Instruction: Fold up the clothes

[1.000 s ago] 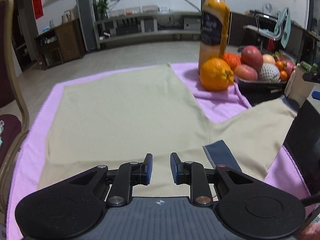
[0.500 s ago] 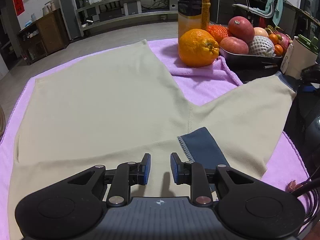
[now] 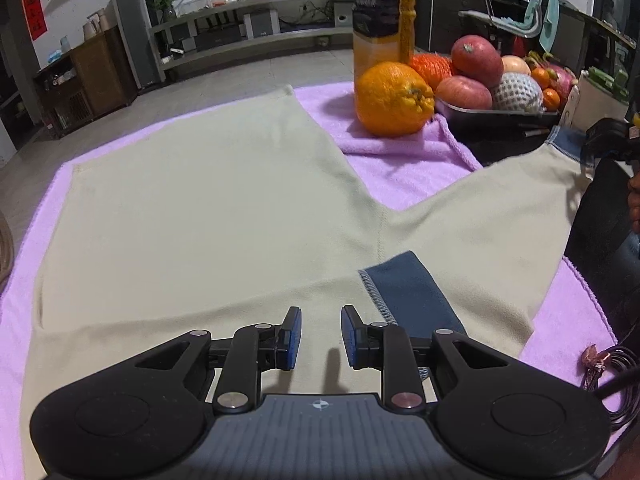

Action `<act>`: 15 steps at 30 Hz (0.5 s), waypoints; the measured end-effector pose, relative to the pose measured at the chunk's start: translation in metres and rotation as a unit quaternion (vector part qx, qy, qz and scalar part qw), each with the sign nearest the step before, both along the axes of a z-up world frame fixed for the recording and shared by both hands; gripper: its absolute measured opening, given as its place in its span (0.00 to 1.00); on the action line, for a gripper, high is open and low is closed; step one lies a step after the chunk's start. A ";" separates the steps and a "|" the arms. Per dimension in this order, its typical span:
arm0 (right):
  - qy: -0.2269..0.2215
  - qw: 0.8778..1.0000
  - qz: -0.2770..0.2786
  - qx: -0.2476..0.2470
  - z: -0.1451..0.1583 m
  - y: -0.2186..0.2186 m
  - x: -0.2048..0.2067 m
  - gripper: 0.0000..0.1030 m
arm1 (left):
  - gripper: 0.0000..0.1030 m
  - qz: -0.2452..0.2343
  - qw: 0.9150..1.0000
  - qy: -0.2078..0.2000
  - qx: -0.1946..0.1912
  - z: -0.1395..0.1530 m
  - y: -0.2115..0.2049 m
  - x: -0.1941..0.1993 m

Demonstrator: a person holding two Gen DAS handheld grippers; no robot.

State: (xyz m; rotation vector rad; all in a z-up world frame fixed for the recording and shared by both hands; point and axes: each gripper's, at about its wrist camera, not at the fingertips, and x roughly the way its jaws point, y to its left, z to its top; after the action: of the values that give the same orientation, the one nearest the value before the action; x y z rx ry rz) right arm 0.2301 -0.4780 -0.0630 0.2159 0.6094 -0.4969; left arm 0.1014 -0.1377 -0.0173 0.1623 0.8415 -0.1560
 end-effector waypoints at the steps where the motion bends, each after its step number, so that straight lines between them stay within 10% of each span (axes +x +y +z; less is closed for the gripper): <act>1: -0.022 1.000 0.010 -0.002 0.014 0.008 -0.008 0.07 | 0.23 0.002 1.000 -0.006 -0.003 0.005 0.004 -0.004; 8: -0.173 0.980 0.083 0.056 0.118 0.090 -0.101 0.07 | 0.23 0.017 0.999 -0.049 -0.005 0.044 0.058 -0.044; 15: -0.173 0.964 0.172 0.107 0.162 0.195 -0.159 0.07 | 0.23 0.054 0.996 -0.068 -0.012 0.071 0.159 -0.077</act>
State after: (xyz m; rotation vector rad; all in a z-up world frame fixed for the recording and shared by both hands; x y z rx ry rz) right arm 0.0712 -0.2831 0.0988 0.3854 0.3451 -0.0514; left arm 0.0240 0.0211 0.0537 0.1028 0.7100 -0.0520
